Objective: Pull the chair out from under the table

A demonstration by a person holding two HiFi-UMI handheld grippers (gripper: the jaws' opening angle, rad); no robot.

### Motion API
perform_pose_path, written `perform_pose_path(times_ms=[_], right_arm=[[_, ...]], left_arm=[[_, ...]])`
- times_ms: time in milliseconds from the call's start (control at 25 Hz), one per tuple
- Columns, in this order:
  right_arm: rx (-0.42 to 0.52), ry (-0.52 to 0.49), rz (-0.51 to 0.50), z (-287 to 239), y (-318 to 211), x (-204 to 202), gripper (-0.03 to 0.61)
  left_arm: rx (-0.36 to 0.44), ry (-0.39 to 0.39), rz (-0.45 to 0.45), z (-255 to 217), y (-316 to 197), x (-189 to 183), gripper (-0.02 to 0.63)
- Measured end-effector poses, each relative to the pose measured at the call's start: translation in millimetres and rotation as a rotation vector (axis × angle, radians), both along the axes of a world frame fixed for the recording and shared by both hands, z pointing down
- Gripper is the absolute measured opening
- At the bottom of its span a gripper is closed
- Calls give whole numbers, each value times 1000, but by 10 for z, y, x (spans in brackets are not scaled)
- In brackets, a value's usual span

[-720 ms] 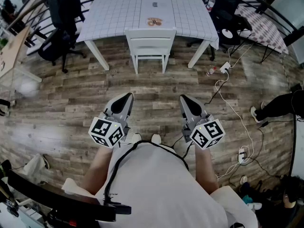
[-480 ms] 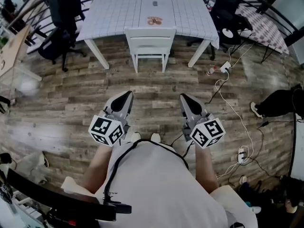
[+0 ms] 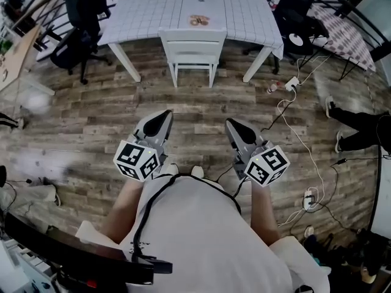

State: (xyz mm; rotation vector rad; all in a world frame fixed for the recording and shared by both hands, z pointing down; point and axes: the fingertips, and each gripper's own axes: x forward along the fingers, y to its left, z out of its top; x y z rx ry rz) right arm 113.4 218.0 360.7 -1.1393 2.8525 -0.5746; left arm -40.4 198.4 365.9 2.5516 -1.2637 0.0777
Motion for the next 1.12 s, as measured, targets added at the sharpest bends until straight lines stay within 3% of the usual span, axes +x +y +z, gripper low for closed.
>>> perform_pose_path(times_ms=[200, 560, 1120], right_arm=[[-29, -50, -34, 40, -10, 104, 5], [-3, 13, -28, 132, 68, 362, 6], [-9, -14, 11, 119, -176, 555, 6]], left_arm=[[-7, -6, -22, 48, -1, 109, 6], [-7, 14, -40, 63, 76, 253, 8], [16, -5, -32, 52, -288, 335, 8]])
